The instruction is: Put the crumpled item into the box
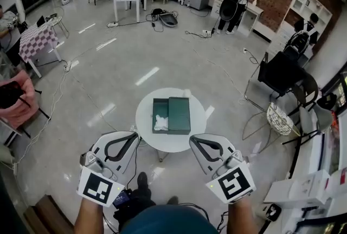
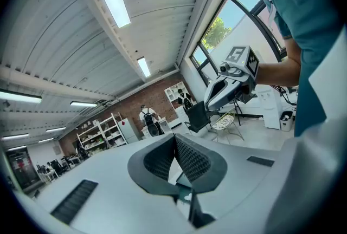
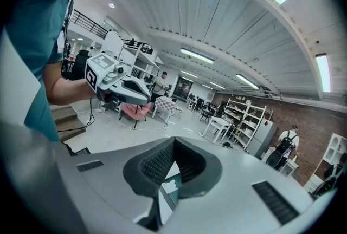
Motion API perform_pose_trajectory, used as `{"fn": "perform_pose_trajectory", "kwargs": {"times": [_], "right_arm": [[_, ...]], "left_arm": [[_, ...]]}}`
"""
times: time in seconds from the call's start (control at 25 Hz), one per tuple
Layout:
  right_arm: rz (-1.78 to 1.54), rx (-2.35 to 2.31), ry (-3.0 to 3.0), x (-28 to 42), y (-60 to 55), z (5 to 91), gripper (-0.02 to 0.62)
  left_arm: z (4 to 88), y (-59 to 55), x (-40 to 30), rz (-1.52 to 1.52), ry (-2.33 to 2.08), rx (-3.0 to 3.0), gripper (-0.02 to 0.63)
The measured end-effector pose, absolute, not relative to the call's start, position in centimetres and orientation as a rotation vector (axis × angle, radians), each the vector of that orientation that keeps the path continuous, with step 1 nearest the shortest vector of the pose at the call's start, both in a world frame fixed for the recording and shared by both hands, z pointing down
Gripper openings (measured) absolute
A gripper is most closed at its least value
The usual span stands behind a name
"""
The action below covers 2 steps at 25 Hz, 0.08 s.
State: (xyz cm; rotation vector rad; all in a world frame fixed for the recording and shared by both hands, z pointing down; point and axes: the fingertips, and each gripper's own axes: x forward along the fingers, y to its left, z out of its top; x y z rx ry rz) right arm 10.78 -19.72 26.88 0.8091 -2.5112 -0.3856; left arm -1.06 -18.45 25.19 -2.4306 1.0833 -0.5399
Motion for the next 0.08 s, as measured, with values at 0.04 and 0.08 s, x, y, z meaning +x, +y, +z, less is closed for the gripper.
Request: {"fn": "perform_pose_trajectory", "kwargs": {"times": [0.04, 0.08], "right_arm": [[-0.385, 0.810, -2.511, 10.89, -19.48, 27.12, 0.037], [-0.384, 0.811, -2.511, 11.00, -19.24, 27.37, 0.037]], "left_arm": [[25.37, -18.20, -0.97, -0.539, 1.082, -2.429, 0.018], [25.57, -17.96, -0.89, -0.537, 1.081, -2.427, 0.018]]}}
